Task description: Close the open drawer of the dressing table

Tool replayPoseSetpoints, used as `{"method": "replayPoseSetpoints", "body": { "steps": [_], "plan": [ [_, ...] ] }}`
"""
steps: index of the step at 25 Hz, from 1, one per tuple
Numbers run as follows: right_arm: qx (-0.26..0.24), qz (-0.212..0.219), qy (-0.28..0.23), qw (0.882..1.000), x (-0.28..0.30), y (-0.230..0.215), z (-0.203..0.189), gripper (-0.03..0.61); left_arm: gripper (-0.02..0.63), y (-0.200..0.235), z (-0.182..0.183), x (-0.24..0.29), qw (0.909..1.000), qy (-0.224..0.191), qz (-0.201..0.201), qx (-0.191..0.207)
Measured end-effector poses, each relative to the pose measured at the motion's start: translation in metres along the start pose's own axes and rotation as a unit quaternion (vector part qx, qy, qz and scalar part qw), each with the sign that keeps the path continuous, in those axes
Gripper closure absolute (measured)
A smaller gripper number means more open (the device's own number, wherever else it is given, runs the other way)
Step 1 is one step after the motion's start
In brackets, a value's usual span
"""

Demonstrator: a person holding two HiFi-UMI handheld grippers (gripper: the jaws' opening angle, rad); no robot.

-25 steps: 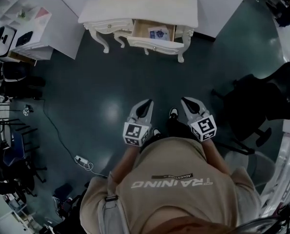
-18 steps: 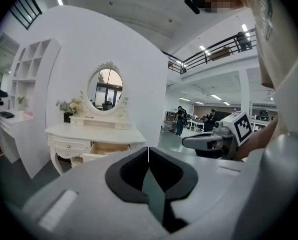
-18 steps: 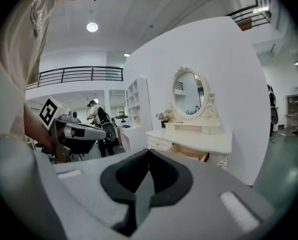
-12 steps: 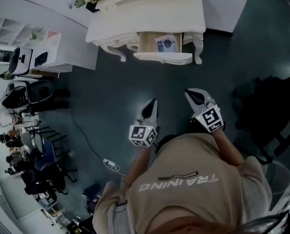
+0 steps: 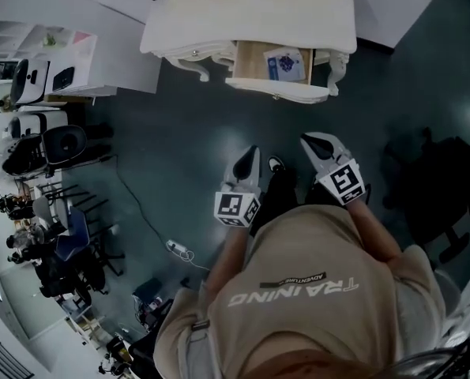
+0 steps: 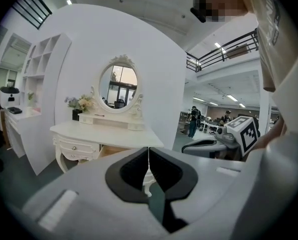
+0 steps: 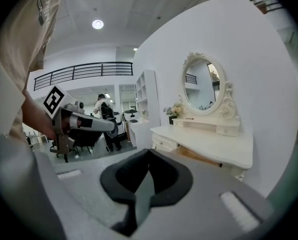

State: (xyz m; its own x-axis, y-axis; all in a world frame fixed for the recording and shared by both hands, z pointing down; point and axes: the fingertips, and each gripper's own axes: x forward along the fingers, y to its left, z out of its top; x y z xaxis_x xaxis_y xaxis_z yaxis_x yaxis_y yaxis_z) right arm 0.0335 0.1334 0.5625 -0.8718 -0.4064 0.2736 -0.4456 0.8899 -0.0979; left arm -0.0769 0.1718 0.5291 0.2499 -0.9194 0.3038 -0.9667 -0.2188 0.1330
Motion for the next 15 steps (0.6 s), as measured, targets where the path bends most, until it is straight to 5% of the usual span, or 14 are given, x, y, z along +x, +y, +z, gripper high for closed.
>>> {"method": "replayPoseSetpoints", "body": {
  "steps": [15],
  "plan": [
    [-0.014,-0.137,0.000,0.990,0.128,-0.018,0.086,0.574,0.600,0.153,0.031,0.058,0.9913,-0.005,-0.129,0.028]
  ]
}}
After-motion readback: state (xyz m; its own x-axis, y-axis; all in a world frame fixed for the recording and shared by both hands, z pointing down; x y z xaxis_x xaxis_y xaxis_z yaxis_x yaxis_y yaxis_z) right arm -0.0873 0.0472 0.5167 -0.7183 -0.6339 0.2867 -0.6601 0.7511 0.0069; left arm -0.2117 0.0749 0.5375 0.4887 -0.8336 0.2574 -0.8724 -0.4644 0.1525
